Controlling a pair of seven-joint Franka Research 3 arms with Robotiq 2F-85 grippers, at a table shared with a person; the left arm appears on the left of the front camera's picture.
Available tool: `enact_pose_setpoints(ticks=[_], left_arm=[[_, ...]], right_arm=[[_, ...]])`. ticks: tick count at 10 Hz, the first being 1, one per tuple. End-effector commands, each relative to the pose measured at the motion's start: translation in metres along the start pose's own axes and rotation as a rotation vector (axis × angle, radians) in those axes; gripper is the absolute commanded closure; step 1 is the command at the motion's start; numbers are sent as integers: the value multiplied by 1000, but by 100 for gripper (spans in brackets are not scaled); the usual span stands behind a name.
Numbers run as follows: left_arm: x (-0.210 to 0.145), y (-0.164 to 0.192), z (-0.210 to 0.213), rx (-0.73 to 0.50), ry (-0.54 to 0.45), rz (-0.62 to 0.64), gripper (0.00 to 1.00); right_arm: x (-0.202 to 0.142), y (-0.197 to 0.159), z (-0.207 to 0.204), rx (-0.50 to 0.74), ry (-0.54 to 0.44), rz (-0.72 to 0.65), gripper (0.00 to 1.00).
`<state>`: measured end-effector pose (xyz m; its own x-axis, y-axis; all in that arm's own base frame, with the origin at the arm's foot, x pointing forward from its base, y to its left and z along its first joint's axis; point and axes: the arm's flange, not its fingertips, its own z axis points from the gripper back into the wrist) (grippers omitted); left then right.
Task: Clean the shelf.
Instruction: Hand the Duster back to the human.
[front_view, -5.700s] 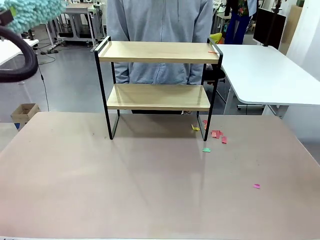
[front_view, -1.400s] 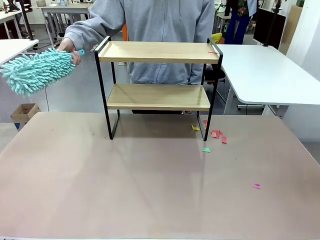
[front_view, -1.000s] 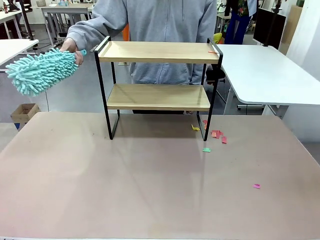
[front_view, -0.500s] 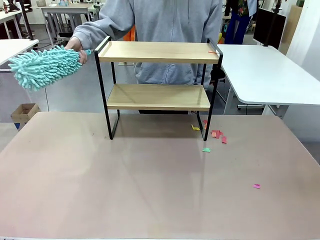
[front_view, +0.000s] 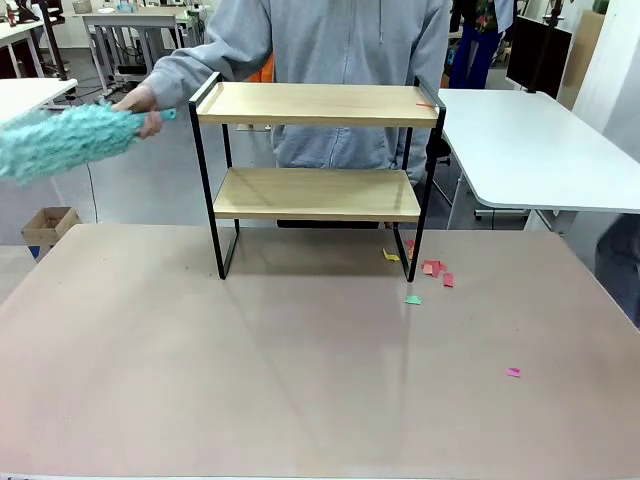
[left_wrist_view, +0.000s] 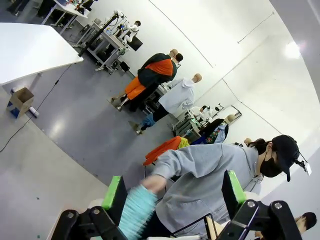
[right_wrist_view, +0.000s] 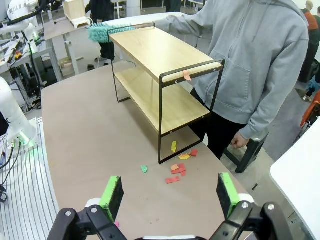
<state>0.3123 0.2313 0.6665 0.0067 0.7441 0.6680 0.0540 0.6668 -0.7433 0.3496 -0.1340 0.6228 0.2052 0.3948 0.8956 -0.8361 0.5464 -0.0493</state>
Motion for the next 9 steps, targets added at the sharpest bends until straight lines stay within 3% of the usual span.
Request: enact_pose_setpoints(ticks=[1,9], left_arm=[[-1,-2,-1,2,-5,-9,0],[-1,-2,-1,2,-5,-9,0]], right_arm=[[2,0,0,-2,-17,12,0],[2,0,0,-2,-17,12,0]])
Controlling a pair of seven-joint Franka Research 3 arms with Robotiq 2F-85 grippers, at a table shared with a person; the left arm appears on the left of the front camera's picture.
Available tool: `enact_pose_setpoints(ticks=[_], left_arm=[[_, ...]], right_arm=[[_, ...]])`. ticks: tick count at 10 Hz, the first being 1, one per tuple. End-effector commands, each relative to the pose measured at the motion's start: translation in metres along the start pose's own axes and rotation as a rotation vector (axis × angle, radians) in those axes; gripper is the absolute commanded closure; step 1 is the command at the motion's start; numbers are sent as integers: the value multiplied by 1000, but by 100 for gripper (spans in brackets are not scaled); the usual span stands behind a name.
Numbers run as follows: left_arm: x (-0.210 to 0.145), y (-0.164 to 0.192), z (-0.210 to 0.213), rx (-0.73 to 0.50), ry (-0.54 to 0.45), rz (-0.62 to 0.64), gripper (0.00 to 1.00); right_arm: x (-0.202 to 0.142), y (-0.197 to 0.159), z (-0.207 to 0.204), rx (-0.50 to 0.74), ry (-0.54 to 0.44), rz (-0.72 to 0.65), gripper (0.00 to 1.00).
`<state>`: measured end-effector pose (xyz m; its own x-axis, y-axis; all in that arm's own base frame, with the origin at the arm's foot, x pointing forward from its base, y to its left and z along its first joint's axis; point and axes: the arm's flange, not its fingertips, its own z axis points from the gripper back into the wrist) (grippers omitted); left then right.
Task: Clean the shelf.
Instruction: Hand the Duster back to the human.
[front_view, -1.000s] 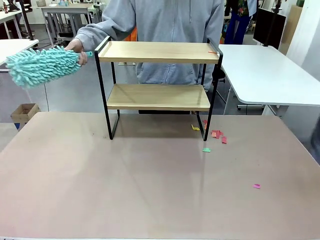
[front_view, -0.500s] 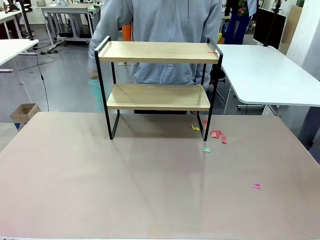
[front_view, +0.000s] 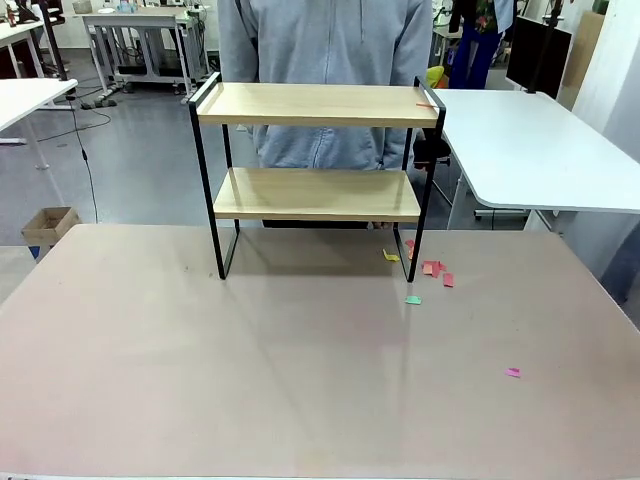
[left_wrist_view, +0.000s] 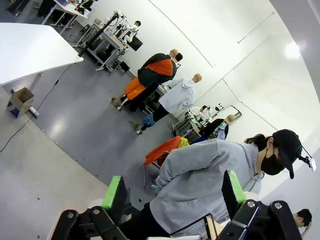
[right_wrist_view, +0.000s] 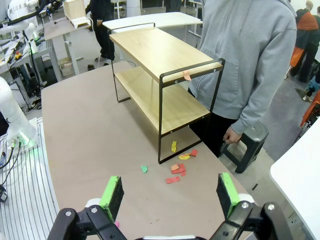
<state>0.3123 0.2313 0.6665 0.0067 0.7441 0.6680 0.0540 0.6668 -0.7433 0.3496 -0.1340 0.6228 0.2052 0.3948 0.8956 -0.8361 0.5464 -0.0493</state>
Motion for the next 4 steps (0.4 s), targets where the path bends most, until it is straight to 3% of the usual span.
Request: enact_pose_setpoints(ticks=[1,4], left_arm=[[-1,-2,-1,2,-5,-9,0],[-1,-2,-1,2,-5,-9,0]], right_arm=[[2,0,0,-2,-17,12,0],[2,0,0,-2,-17,12,0]])
